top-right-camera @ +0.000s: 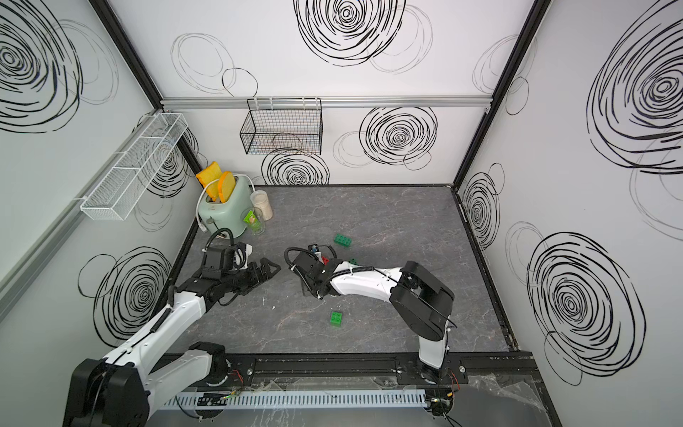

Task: Assemble the letter f with lego
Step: Assemble the lego brick with the lego brick.

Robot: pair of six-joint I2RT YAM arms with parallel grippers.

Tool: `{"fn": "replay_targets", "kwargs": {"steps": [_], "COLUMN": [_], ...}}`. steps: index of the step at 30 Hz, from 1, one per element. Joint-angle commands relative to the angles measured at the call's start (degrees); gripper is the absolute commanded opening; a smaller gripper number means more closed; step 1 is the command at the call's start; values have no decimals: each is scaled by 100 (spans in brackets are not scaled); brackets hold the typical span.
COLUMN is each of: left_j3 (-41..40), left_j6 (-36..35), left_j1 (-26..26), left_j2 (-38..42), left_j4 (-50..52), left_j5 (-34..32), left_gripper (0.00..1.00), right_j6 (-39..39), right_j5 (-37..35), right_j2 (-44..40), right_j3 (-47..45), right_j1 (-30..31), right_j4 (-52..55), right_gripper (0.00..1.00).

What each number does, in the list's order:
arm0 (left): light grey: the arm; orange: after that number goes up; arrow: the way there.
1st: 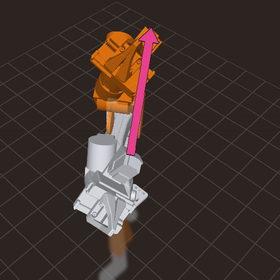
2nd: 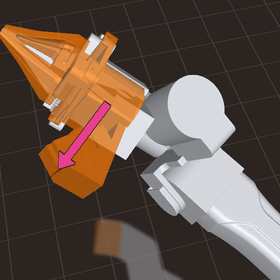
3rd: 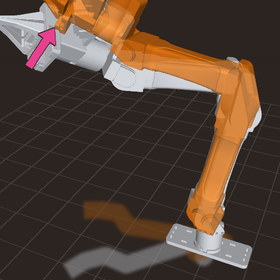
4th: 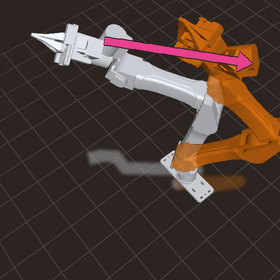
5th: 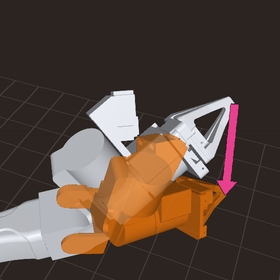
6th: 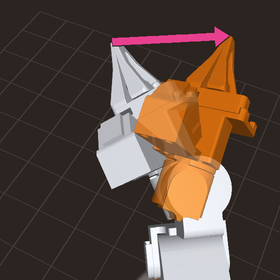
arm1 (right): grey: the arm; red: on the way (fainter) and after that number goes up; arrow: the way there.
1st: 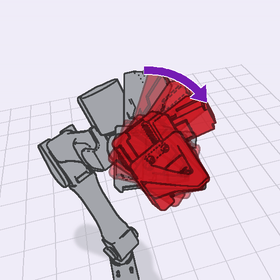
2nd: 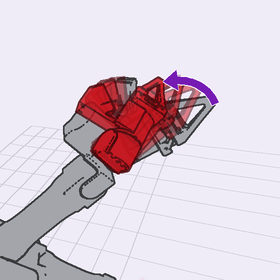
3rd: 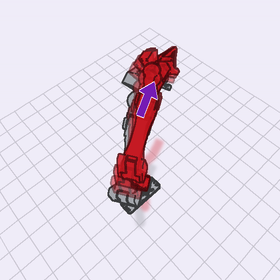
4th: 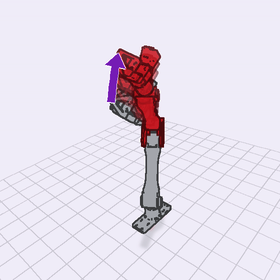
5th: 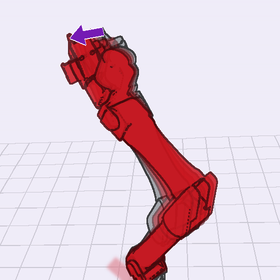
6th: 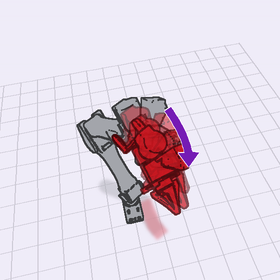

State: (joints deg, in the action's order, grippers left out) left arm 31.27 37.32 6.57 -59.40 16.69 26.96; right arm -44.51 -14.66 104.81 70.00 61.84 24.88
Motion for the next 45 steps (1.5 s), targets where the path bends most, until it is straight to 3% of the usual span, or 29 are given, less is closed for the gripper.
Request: {"fn": "replay_targets", "kwargs": {"steps": [1, 45], "left_j3": [-33, -33], "left_j6": [37, 38], "left_j1": [-59, -50], "left_j2": [108, 121], "left_j4": [-153, -125], "left_j5": [-11, -90], "left_gripper": [98, 98], "right_j6": [-276, -374], "right_j5": [59, -240], "right_j2": [285, -31], "right_j3": [-97, -876], "right_j1": [91, 365], "right_j4": [345, 155], "right_gripper": [62, 62]}}
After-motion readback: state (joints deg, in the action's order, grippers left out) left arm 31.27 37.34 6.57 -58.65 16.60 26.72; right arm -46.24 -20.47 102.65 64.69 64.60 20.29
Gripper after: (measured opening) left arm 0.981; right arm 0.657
